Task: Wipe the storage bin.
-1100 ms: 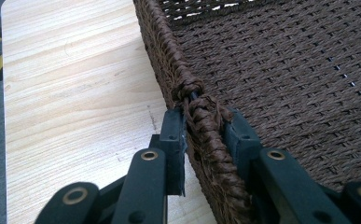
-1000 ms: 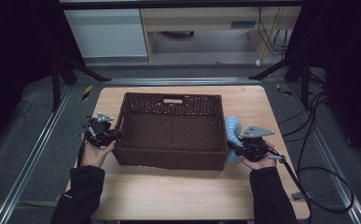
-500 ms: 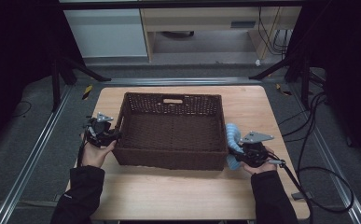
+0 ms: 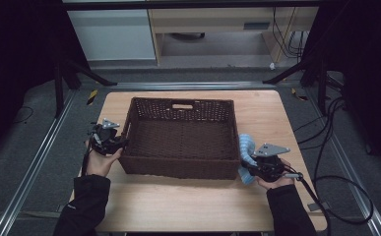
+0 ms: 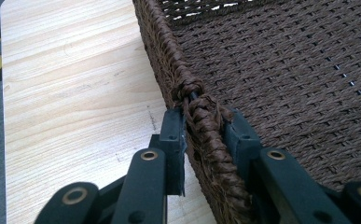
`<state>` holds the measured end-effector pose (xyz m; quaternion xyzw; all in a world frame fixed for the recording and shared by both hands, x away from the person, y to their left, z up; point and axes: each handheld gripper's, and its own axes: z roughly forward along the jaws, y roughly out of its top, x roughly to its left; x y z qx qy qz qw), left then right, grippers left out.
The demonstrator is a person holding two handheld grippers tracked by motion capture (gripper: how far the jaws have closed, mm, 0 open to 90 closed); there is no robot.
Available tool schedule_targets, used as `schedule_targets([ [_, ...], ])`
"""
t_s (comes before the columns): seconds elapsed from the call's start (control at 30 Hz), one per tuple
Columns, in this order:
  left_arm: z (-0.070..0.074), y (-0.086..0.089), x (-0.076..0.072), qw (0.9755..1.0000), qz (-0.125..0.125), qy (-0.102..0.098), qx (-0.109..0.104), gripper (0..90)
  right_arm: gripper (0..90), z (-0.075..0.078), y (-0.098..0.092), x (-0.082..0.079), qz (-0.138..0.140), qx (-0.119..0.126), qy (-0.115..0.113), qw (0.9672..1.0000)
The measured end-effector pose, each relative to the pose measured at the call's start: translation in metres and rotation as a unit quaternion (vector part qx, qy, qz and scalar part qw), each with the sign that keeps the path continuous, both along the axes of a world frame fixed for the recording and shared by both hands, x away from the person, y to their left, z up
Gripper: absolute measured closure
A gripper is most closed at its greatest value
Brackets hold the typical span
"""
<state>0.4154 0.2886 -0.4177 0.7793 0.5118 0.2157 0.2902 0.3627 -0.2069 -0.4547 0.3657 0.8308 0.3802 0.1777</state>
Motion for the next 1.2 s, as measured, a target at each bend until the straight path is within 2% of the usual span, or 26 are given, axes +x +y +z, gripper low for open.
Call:
schedule_targets([
  [0.13, 0.000, 0.000, 0.000, 1.0000, 0.000, 0.000, 0.001, 71.8, 72.1, -0.016, 0.003, -0.001, 0.005, -0.015, 0.025, 0.9996],
  [0.2, 0.000, 0.000, 0.000, 1.0000, 0.000, 0.000, 0.000, 71.8, 72.0, -0.016, 0.003, -0.002, 0.005, -0.014, 0.027, 0.9995],
  [0.27, 0.000, 0.000, 0.000, 1.0000, 0.001, 0.000, 0.001, 71.8, 71.9, -0.008, 0.001, -0.002, 0.003, -0.010, 0.017, 0.9998],
  [0.37, 0.000, -0.001, 0.001, 1.0000, 0.001, 0.000, 0.002, 71.8, 71.9, 0.018, -0.003, -0.009, 0.003, 0.012, -0.027, 0.9996],
  [0.43, 0.000, -0.001, 0.002, 1.0000, 0.002, 0.000, 0.001, 71.9, 71.9, 0.029, -0.004, -0.012, 0.002, 0.015, -0.044, 0.9989],
  [0.53, 0.000, -0.001, 0.002, 1.0000, 0.002, 0.001, 0.002, 71.8, 72.0, 0.034, -0.004, -0.015, 0.005, 0.011, -0.052, 0.9986],
  [0.67, 0.000, -0.001, 0.002, 1.0000, 0.002, 0.001, 0.003, 71.8, 72.1, 0.022, -0.002, -0.015, 0.006, 0.006, -0.034, 0.9994],
  [0.83, 0.000, -0.001, 0.002, 1.0000, 0.002, 0.001, 0.002, 71.8, 72.2, -0.003, 0.000, -0.014, 0.008, -0.016, 0.018, 0.9997],
  [0.97, 0.000, -0.002, 0.002, 1.0000, 0.002, 0.001, 0.004, 71.8, 72.1, -0.015, 0.002, -0.014, 0.009, -0.015, 0.039, 0.9991],
  [1.03, 0.000, -0.001, 0.002, 1.0000, 0.002, 0.001, 0.003, 71.8, 72.2, -0.008, 0.000, -0.015, 0.008, -0.011, 0.031, 0.9994],
  [1.1, 0.000, -0.001, 0.002, 1.0000, 0.002, 0.001, 0.003, 71.8, 72.1, 0.004, -0.002, -0.018, 0.008, -0.001, 0.011, 0.9999],
  [1.13, 0.000, -0.001, 0.002, 1.0000, 0.002, 0.001, 0.003, 71.8, 72.1, 0.014, -0.004, -0.021, 0.009, 0.008, -0.005, 0.9999],
  [1.2, 0.000, -0.001, 0.002, 1.0000, 0.002, 0.001, 0.003, 71.9, 72.2, 0.028, -0.004, -0.025, 0.008, 0.012, -0.024, 0.9996],
])
